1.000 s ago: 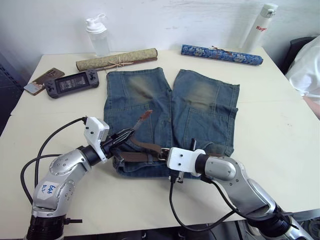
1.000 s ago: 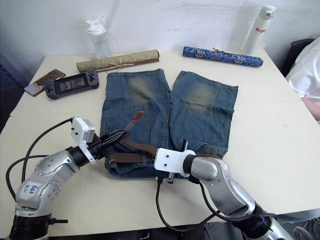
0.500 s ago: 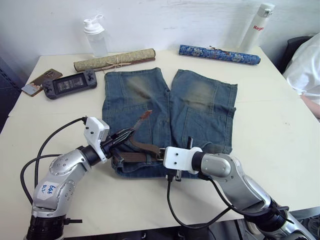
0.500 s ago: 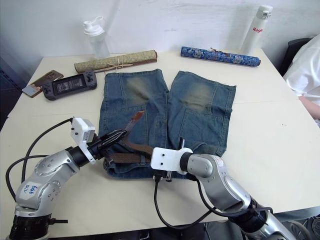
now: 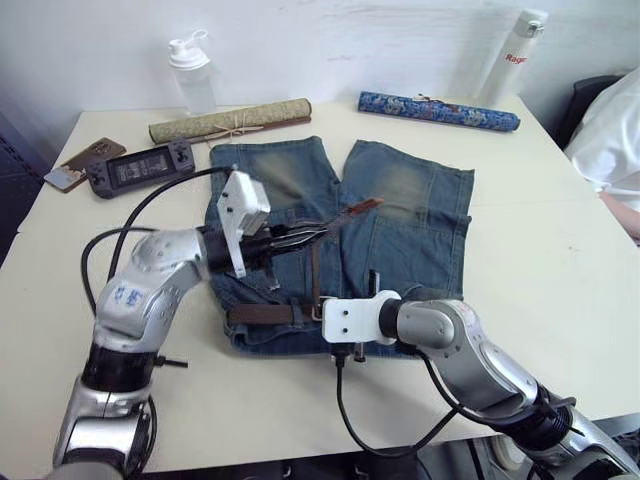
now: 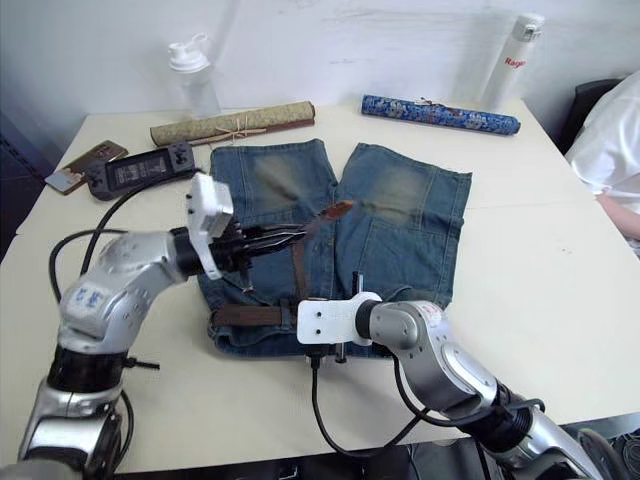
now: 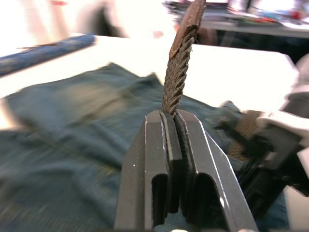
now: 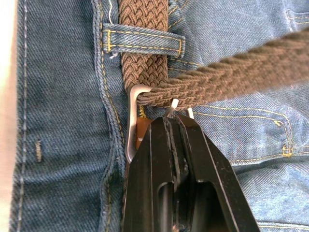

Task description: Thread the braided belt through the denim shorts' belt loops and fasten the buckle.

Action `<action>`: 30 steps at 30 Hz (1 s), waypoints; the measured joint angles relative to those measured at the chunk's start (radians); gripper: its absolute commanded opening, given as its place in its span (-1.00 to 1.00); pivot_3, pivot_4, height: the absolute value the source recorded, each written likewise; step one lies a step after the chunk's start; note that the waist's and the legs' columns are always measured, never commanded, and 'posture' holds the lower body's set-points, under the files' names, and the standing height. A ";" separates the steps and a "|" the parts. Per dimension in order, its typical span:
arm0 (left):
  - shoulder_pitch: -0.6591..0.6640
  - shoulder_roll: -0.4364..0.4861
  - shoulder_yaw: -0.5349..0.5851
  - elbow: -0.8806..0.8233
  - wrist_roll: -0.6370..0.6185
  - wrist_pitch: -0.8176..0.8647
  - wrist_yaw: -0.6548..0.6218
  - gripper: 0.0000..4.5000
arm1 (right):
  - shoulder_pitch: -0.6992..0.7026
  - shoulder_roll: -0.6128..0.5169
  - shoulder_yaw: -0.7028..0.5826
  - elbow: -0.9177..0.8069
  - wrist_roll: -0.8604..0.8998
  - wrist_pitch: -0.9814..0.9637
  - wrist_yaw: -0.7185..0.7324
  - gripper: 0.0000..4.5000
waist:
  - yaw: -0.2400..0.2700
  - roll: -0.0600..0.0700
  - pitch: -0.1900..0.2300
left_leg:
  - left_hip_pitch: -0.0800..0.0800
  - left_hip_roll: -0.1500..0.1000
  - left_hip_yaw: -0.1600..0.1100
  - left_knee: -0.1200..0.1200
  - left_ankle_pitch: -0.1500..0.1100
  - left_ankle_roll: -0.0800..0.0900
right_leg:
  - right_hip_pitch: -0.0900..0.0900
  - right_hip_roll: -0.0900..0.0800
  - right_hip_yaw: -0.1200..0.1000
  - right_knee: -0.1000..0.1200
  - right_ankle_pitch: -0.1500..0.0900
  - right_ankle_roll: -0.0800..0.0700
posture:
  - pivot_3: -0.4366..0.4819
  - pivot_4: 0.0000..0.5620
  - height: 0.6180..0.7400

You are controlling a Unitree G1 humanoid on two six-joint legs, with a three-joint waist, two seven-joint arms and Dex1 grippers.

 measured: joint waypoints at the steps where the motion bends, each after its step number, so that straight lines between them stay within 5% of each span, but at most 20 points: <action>1: -0.040 -0.020 -0.022 0.055 0.016 -0.022 -0.029 -1.00 | -0.011 0.004 0.002 0.010 -0.004 0.000 0.007 -0.98 | 0.001 0.000 0.000 | 0.000 0.000 0.000 0.001 0.000 0.000 | 0.000 0.000 0.000 0.000 0.000 0.000 | -0.05 -0.47 0.63; 16: -0.512 -0.481 -0.206 0.927 0.319 -0.496 -0.281 -1.00 | -0.066 0.037 -0.002 0.071 -0.022 0.011 0.072 -0.98 | 0.007 -0.001 -0.001 | 0.000 0.000 0.000 0.003 0.001 0.001 | 0.000 0.000 0.000 0.002 0.000 0.000 | -0.05 -0.47 0.63; 30: -0.650 -0.620 -0.205 1.165 0.433 -0.681 -0.397 -1.00 | -0.054 0.029 -0.012 0.066 -0.039 0.005 0.083 -0.98 | 0.025 0.001 -0.002 | -0.001 -0.002 -0.001 0.006 0.000 0.005 | 0.001 -0.004 -0.002 0.001 0.000 0.001 | -0.05 -0.47 0.63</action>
